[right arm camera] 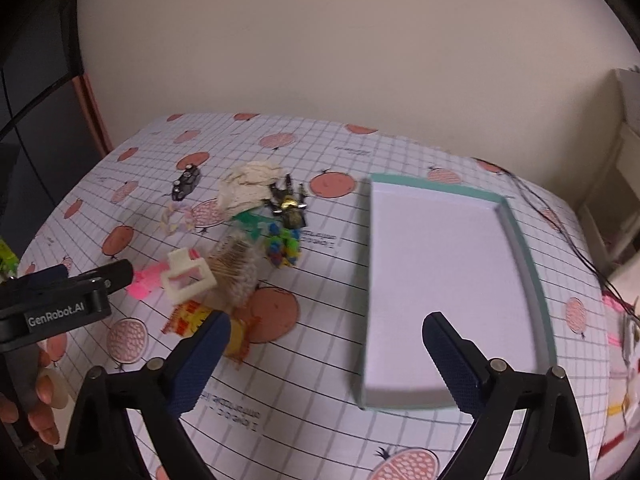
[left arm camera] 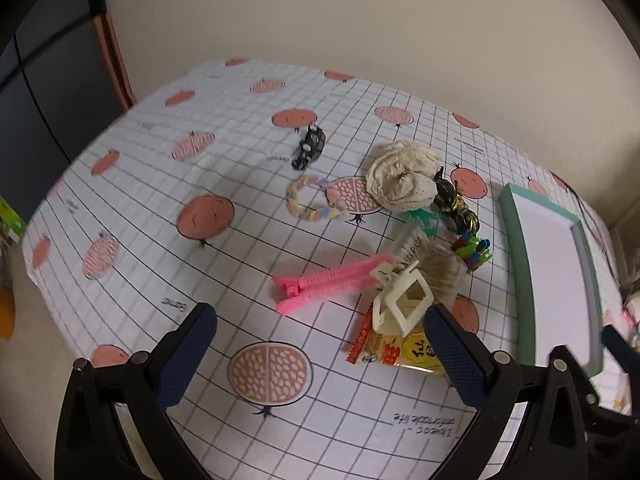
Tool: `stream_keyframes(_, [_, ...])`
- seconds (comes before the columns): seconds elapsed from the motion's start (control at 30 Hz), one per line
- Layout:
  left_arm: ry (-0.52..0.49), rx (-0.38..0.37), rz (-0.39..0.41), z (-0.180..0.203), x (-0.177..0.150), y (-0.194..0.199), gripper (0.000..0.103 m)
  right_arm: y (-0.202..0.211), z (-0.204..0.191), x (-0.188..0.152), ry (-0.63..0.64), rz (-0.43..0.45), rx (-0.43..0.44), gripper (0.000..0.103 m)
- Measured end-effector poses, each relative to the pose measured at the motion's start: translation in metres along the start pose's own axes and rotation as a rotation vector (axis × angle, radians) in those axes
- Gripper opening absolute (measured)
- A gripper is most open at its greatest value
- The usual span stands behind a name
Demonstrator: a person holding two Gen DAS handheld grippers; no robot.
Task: Organize objects
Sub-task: 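Close the left tool on the cream plastic clip and lift it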
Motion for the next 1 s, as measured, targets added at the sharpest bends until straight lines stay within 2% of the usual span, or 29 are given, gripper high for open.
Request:
stream_keyframes(0.27, [0.026,-0.021,-0.062,0.001,0.013,-0.025,0.103,-0.031,-0.040,0.006,0.129,-0.081,0.038,0.094])
stream_keyframes(0.47, [-0.010,-0.016,-0.059,0.007,0.025,-0.040,0.101,-0.055,-0.062,0.007,0.193,-0.132,0.110,0.093])
stream_keyframes(0.7, [0.000,-0.053,-0.082,0.009,0.019,-0.056,0.097,-0.069,-0.075,-0.002,0.238,-0.164,0.191,0.091])
stream_keyframes(0.77, [0.001,-0.076,-0.084,0.012,0.018,-0.056,0.084,-0.070,-0.080,-0.006,0.247,-0.173,0.203,0.091])
stream_keyframes(0.9, [0.003,-0.106,-0.091,0.017,0.015,-0.058,0.081,-0.071,-0.088,-0.011,0.262,-0.183,0.228,0.091])
stream_keyframes(1.0, [0.012,-0.122,-0.097,0.018,0.014,-0.060,0.071,-0.073,-0.092,-0.013,0.258,-0.189,0.242,0.091])
Point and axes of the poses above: each gripper's, at about its wrist camera, not at the fingertips, and y roughly against the way its jaws point, z to its right, x to its top, the point moved 3 cm from there along -y, roughly the way its jaws point, and after that the axes turned 14 degrees about -x, right-handed, at the moved point
